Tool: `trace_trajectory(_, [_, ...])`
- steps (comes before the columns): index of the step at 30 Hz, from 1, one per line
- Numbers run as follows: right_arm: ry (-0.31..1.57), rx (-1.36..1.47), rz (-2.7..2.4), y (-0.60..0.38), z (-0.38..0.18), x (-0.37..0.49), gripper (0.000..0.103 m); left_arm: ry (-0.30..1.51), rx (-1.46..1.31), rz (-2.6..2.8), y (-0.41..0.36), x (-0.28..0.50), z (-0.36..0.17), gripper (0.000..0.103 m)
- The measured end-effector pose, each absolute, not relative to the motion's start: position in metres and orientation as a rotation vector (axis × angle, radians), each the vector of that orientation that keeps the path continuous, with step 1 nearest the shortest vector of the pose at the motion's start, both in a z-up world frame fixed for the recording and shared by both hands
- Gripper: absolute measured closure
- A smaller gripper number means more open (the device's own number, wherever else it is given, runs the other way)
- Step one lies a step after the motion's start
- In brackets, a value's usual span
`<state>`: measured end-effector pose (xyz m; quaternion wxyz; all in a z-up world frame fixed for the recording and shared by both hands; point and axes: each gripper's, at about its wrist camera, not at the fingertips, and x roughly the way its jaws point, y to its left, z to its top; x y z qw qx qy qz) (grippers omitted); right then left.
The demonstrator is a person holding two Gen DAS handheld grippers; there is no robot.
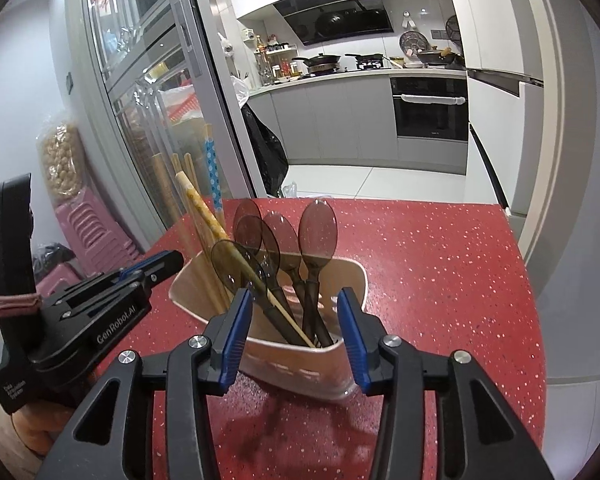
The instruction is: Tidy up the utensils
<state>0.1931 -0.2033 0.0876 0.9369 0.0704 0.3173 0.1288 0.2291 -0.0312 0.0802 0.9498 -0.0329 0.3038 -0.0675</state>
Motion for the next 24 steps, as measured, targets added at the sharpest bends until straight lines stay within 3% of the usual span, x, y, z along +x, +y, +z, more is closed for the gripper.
trace_trajectory(24, [0.740,0.200,0.222,-0.207,0.079,0.173,0.049,0.705,-0.070,-0.101,-0.006,0.198,0.064,0.071])
